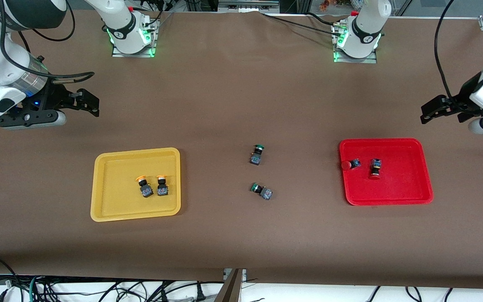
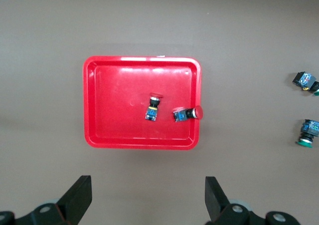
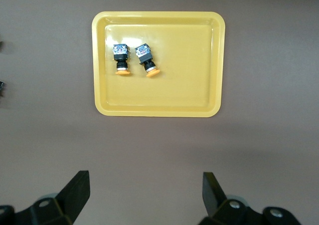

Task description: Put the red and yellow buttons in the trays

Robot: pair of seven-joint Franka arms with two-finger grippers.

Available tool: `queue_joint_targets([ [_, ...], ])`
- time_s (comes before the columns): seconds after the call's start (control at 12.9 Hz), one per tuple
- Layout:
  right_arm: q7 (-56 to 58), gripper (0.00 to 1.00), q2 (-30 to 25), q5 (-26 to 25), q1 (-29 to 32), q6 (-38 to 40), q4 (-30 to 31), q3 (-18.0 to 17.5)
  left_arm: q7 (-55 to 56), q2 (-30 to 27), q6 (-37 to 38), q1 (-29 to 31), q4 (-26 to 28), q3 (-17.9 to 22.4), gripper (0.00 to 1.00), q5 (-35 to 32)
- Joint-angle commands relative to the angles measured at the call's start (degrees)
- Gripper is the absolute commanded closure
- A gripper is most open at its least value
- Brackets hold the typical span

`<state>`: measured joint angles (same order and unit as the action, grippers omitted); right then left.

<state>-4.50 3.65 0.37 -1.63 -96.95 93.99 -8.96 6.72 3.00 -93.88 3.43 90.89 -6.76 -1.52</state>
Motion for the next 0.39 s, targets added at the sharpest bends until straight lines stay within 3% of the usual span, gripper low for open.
queue_joint_targets([
  [0.0, 0.90, 0.00, -0.49, -0.54, 0.93, 0.01, -0.21, -0.97, -1.70, -4.50, -2.98, -4.81, 6.49, 4.81, 0.00, 0.90],
  [0.31, 1.07, 0.00, -0.49, -0.63, 0.66, 0.10, -0.91, -0.97, -0.74, -2.84, -0.96, -4.75, 4.66, 4.74, 0.00, 1.17],
])
